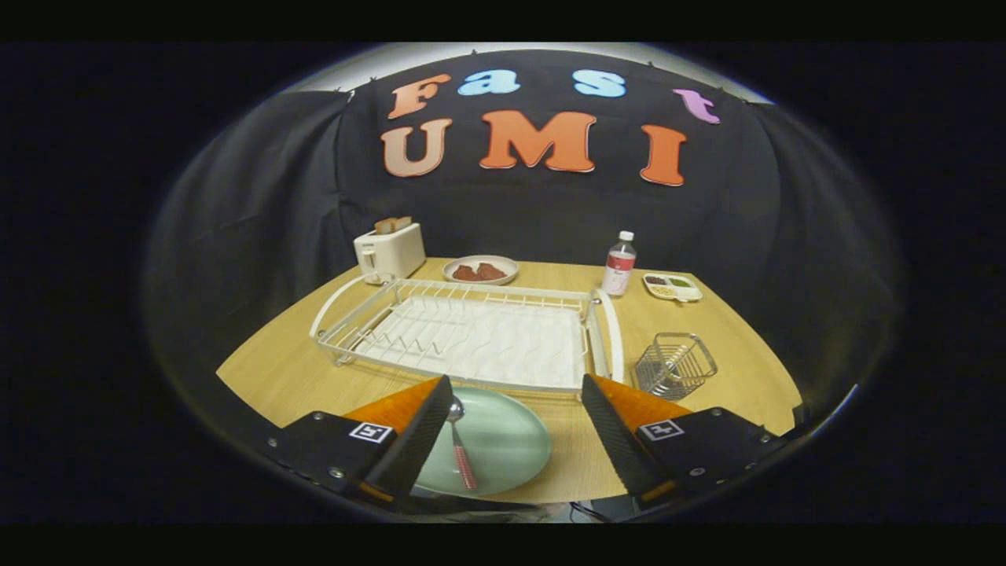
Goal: Take the plate from the dish rack, then take the spoon from the basket and place it into the plate.
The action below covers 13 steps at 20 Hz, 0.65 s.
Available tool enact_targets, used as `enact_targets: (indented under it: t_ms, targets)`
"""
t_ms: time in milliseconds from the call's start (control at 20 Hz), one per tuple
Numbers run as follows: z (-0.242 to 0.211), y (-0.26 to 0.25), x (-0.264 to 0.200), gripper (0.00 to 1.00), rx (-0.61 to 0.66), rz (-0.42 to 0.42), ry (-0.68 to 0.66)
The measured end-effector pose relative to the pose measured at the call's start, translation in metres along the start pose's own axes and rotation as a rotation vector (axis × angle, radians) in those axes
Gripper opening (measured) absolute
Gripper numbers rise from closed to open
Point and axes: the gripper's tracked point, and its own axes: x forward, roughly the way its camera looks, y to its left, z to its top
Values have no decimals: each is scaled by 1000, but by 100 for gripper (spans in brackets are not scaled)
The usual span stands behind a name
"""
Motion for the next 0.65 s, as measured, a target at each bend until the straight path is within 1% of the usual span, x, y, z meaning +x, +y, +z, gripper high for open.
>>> enact_targets:
  t_ms: [50,200,450,650]
  targets:
    - [12,-6,-3,98,30,-6,-17]
    - [54,-29,-14,98,82,-42,-93]
    - [103,-64,-30,98,53,-115,-190]
    - [125,-87,-40,98,59,-163,-234]
